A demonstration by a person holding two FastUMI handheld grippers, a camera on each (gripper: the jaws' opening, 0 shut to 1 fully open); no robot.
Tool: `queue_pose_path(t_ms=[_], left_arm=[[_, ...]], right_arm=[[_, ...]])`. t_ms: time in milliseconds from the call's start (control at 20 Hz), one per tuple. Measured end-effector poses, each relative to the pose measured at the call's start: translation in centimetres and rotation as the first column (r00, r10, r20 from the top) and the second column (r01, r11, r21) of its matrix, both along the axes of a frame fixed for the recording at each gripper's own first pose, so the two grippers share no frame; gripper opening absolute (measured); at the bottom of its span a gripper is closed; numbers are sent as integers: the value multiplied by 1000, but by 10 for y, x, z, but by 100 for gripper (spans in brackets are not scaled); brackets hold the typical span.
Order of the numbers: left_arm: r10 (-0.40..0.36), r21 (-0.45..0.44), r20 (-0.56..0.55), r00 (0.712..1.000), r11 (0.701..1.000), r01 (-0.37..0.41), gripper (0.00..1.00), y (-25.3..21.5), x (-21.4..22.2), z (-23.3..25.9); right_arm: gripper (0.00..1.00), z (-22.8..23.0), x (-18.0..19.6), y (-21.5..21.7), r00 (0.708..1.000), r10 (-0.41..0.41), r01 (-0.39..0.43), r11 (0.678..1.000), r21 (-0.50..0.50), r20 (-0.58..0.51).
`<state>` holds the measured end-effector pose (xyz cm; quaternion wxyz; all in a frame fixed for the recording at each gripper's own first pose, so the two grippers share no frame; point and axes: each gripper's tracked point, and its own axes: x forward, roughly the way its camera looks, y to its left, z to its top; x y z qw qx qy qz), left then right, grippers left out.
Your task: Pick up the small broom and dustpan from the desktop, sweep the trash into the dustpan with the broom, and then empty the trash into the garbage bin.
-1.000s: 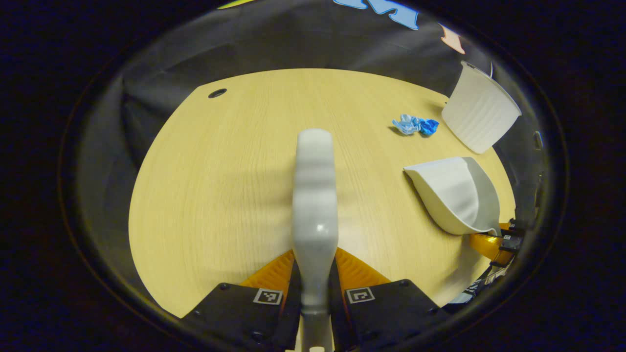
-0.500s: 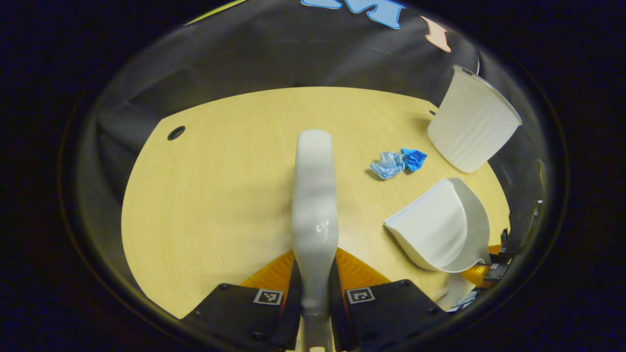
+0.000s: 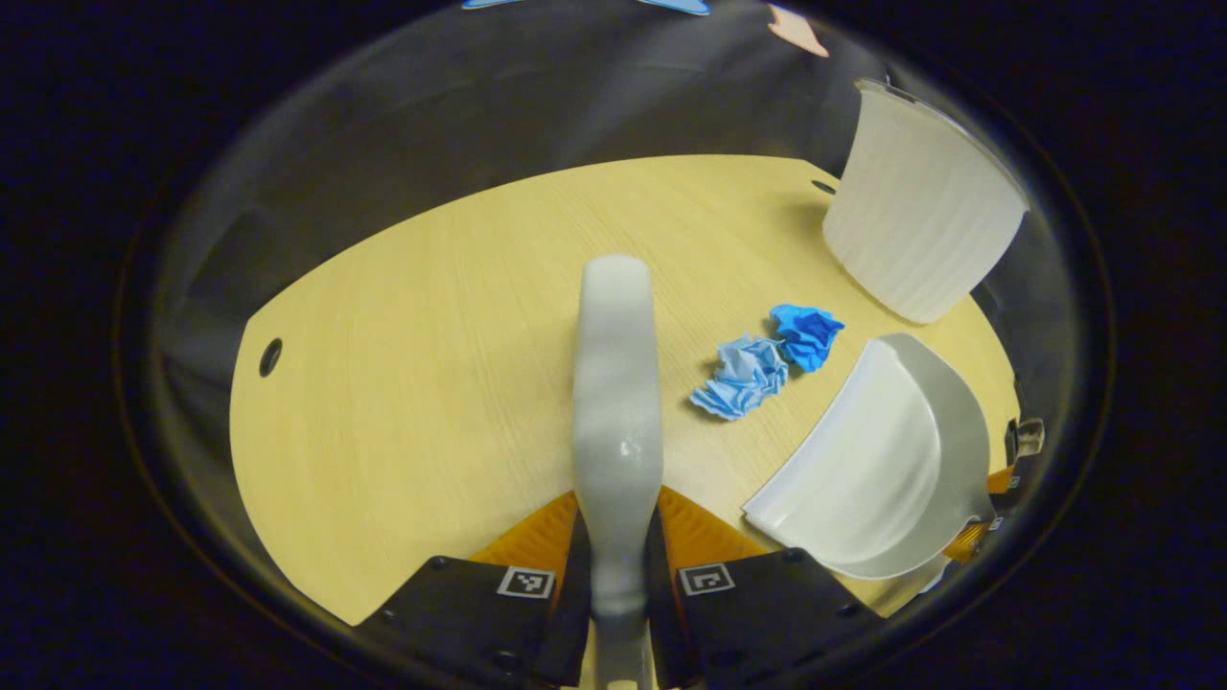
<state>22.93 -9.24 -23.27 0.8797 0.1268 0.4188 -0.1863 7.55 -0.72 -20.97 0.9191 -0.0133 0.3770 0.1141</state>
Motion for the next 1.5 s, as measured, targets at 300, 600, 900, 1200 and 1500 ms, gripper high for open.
queue_pose_path(t_ms=[300, 600, 900, 1200, 1500], left_arm=[[-253, 61, 2, 968, 966, 252, 33, -47, 17, 2], [-449, 47, -41, 892, 891, 451, 35, -99, -1, 5], [-581, -7, -70, 811, 813, 582, 35, -136, -32, 31], [-615, -58, -90, 783, 788, 612, 35, -142, -81, 35], [-564, -103, -96, 820, 825, 555, 35, -148, -120, 36]], right_arm=[[34, 0, 0, 0, 1000, 23, -23, 1000, 7, -17], [34, -1, 0, -3, 1000, 21, -20, 1000, 16, -14], [34, 0, 7, -14, 1000, -8, 8, 999, 32, -12], [34, 9, 18, -19, 999, -38, 38, 995, 87, -9], [34, 8, 46, -14, 998, -55, 54, 990, 127, 8]])
